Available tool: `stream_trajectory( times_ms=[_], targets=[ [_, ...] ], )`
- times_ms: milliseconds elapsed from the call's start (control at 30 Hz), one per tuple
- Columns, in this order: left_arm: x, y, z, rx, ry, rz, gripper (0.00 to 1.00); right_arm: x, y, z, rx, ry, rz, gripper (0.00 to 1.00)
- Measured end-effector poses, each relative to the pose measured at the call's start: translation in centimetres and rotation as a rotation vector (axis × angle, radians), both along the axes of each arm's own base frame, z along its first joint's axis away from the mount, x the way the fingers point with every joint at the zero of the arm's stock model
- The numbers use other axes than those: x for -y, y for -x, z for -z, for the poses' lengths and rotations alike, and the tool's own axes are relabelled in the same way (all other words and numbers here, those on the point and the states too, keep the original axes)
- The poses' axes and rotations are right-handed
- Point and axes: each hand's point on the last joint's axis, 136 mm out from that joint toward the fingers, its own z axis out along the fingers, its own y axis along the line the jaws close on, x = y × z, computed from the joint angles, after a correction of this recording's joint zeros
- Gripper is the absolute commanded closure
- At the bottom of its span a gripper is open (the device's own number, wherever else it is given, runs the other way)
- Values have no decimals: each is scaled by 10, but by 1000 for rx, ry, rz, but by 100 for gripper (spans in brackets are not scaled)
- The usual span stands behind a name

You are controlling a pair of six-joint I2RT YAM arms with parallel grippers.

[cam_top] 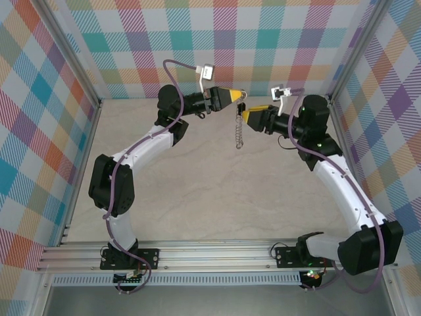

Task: Put the keys on the keyring

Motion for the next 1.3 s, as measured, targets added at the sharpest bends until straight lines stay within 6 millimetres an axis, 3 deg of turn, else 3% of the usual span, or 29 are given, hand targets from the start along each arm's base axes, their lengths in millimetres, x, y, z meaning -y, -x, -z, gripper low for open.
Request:
stream_trajectory(
  times_ms=[367, 967, 1300],
  targets=[
    [0, 1, -2, 8, 5, 3, 100, -4, -5, -13, 31, -30, -23, 51],
    [-1, 1, -2, -5, 9, 4, 100, -20, -10, -5, 4, -50, -59, 63],
    [-2, -2, -4, -6, 24, -15, 100, -26, -9, -1, 6, -34, -65, 96]
  ],
)
